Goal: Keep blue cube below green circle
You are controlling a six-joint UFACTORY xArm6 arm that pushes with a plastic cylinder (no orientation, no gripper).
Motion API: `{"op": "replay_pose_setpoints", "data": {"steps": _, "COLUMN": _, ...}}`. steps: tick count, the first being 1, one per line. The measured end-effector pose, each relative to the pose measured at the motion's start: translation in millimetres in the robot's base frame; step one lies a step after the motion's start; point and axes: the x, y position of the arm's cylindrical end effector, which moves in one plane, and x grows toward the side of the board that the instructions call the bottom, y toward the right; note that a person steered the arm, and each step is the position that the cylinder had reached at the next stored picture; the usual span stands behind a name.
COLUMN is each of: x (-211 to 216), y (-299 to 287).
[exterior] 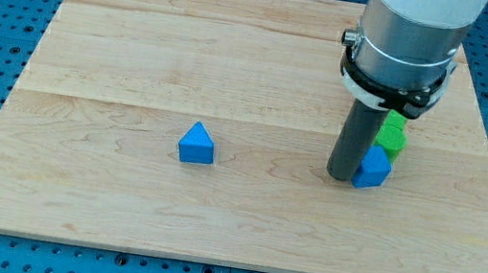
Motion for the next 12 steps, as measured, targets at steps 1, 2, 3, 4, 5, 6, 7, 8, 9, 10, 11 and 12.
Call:
{"op": "replay_pose_setpoints", "data": {"steps": 1, "x": -18, "y": 0}}
{"op": "replay_pose_setpoints", "data": {"steps": 2, "x": -26, "y": 0}}
{"op": "replay_pose_setpoints", "data": {"steps": 3, "x": -26, "y": 1}}
{"op": "replay_pose_setpoints", "data": {"steps": 4, "x": -13, "y": 8}}
{"op": "replay_pose_setpoints", "data": {"steps": 5, "x": -2, "y": 23}}
{"op": "replay_pose_setpoints", "data": {"steps": 6, "x": 0, "y": 29}}
{"op": "replay_pose_setpoints", "data": {"steps": 7, "x": 14, "y": 22}}
{"op": "replay_pose_setpoints", "data": {"steps": 8, "x": 56, "y": 17}}
{"op": "replay_pose_setpoints", "data": {"steps": 9, "x": 63, "y": 48}}
{"op": "replay_pose_setpoints", "data": {"steps": 10, "x": 62, "y": 84}}
{"op": "replay_pose_setpoints", "data": {"steps": 11, "x": 48, "y": 86}}
{"op": "replay_pose_setpoints", "data": {"steps": 12, "x": 33, "y": 86}}
